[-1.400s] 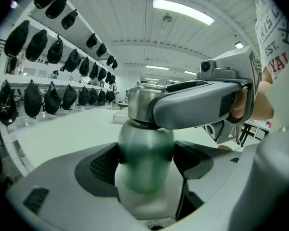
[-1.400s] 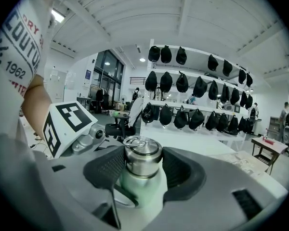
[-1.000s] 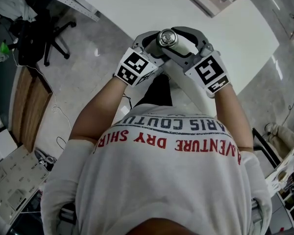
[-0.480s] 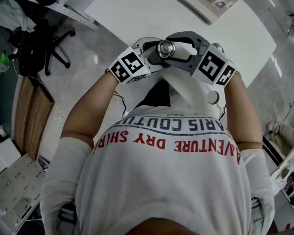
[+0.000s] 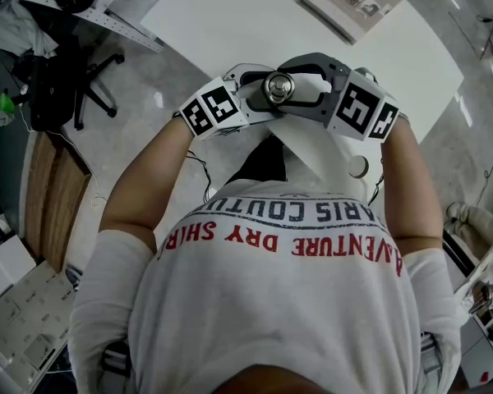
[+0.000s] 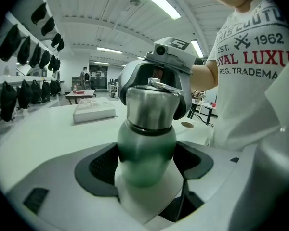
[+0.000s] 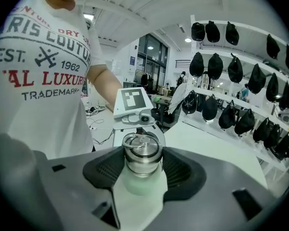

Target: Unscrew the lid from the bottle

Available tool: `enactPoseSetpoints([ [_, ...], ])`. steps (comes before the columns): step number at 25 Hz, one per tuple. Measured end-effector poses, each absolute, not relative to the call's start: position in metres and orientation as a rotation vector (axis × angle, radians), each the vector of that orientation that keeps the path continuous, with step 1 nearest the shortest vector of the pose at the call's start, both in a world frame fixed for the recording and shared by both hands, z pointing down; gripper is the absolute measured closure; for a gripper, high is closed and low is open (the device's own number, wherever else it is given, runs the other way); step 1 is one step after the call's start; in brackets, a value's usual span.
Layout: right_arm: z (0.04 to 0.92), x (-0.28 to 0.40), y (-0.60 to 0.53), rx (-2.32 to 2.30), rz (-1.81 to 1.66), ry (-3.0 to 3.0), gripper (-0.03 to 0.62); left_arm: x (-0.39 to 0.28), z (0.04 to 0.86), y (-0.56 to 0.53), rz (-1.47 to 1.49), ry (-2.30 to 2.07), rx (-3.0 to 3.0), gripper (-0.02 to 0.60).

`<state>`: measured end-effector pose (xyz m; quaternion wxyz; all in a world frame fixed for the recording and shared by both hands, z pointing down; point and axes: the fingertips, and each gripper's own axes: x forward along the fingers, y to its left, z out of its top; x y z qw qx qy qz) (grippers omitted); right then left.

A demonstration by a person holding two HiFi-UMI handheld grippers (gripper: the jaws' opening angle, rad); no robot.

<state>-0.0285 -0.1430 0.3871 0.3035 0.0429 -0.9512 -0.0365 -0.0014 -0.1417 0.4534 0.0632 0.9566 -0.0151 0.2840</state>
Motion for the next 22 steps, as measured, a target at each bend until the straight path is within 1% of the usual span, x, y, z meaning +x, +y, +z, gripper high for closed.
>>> enactPoseSetpoints([
  [2, 0.385, -0.028, -0.141, 0.14, -0.078, -2.541, 0.338, 0.0, 0.453, -0.142, 0.844, -0.064, 2.89, 0.21],
  [3, 0.383, -0.027, -0.14, 0.153, -0.064, -2.555, 0.308, 0.001, 0.453, -0.142, 0.837, -0.076, 2.889, 0.21],
  [6, 0.377, -0.024, -0.141, 0.228, -0.034, -2.591, 0.287, 0.002, 0.453, -0.142, 0.812, -0.134, 2.887, 0.21],
  [11, 0.365, -0.017, -0.145, 0.454, 0.029, -2.649, 0.283, 0.004, 0.452, -0.143, 0.763, -0.316, 2.852, 0.21],
  [15, 0.365, -0.016, -0.14, 0.624, 0.142, -2.671, 0.283, 0.005, 0.453, -0.143, 0.73, -0.497, 2.802, 0.211],
  [22, 0.372, -0.01, -0.142, 0.893, 0.184, -2.616, 0.283, 0.004, 0.453, -0.143, 0.67, -0.785, 2.703, 0.211],
])
